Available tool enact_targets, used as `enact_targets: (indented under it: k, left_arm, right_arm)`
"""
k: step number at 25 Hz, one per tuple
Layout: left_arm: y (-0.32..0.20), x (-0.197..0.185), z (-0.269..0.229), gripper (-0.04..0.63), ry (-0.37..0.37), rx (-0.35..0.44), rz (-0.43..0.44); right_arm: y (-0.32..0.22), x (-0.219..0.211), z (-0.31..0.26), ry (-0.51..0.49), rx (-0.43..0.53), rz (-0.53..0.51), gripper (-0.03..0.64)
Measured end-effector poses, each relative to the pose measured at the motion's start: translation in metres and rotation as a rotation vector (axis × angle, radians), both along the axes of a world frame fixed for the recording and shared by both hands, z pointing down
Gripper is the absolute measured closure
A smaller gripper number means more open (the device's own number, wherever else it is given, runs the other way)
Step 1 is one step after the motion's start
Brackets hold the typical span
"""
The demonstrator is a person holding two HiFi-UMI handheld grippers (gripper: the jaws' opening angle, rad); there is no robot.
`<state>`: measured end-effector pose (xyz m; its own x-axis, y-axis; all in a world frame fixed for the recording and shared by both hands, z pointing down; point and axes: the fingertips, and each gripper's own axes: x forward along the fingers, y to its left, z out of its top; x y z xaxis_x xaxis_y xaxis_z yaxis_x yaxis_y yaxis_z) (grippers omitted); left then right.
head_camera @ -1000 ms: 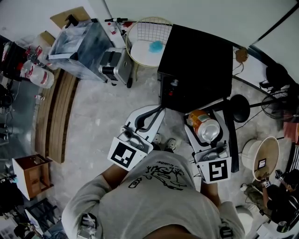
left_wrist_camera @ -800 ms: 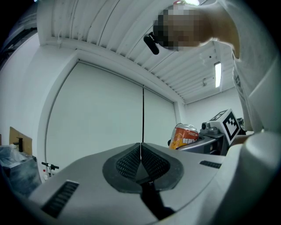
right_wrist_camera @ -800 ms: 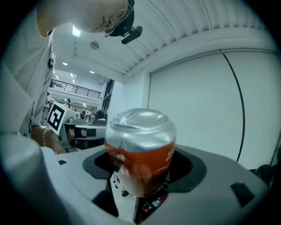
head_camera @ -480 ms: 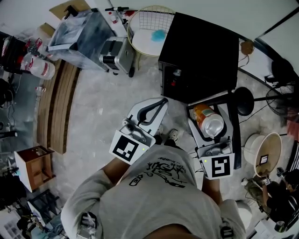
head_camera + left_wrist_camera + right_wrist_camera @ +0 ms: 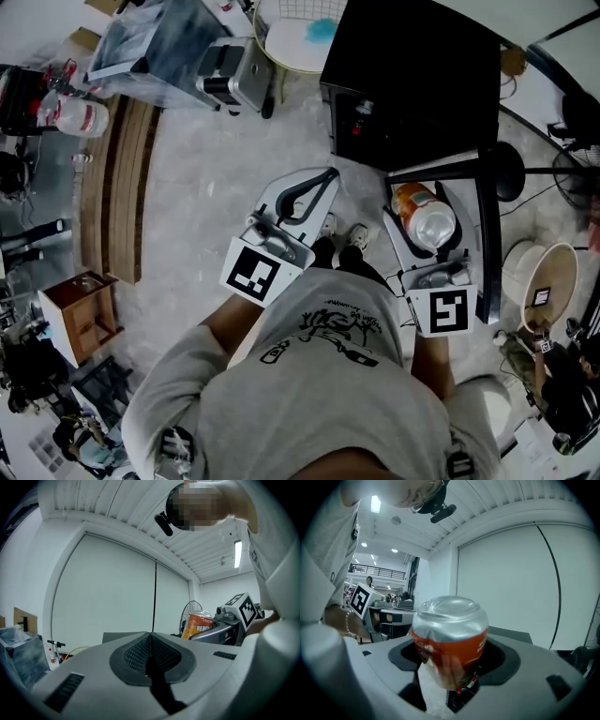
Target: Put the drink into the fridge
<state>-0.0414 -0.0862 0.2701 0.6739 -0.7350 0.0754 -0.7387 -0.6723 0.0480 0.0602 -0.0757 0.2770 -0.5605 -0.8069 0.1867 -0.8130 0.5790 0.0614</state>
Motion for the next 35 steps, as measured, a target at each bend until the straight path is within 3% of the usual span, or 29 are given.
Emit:
enact_targets:
  k: [18,35]
  left_arm:
    - [-0.029,0.024,0.092,0.574,-0.037,-0.102,0.042]
    - [-0.061,0.033,0.167,0.574,-0.060,-0.135,0.053]
  right_arm:
    - [-0.021,0.007,0.099,0.043,-0.139,0.027,0.276]
    - [-0.055,0.012,0.176,0.073,-0.164,0.051,0.276]
